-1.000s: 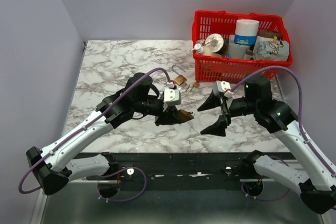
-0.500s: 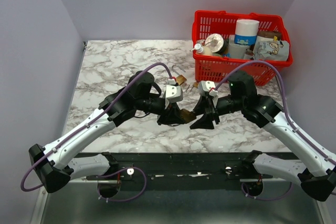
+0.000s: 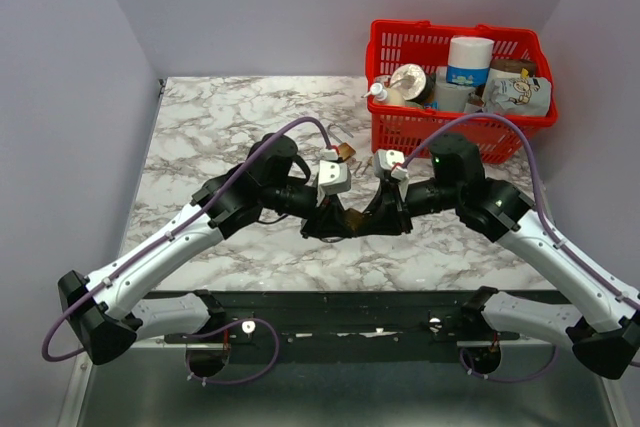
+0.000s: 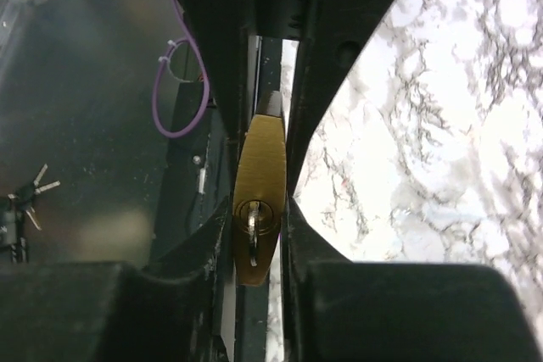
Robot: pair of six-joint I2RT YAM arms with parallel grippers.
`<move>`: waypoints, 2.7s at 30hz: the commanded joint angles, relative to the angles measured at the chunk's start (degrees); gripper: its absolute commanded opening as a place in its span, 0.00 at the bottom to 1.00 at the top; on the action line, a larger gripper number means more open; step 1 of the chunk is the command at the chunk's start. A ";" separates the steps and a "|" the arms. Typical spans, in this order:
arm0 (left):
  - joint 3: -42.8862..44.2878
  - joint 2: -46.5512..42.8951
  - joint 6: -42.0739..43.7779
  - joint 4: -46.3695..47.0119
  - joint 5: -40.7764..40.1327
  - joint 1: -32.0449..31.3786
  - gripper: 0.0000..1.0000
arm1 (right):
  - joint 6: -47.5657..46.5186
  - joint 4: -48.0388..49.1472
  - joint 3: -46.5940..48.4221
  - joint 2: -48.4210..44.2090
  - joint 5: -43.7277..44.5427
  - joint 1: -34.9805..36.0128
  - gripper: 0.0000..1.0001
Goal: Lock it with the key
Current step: Adjust the lock, then lock the lock.
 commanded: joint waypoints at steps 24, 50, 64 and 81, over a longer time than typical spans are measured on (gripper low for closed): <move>-15.77 -17.25 -19.46 23.28 4.45 9.52 0.69 | 24.45 24.27 -2.81 -7.96 1.22 -1.00 0.01; 0.05 -7.32 13.54 -6.83 8.50 9.17 0.00 | -0.14 -12.51 7.01 -0.41 1.31 -1.00 0.93; 5.76 -0.46 17.43 -10.96 8.41 5.21 0.00 | -8.33 -16.94 10.19 5.93 2.09 2.42 0.74; 6.12 0.25 14.81 -10.53 6.66 5.12 0.12 | -6.58 -13.78 7.38 6.90 9.83 6.38 0.01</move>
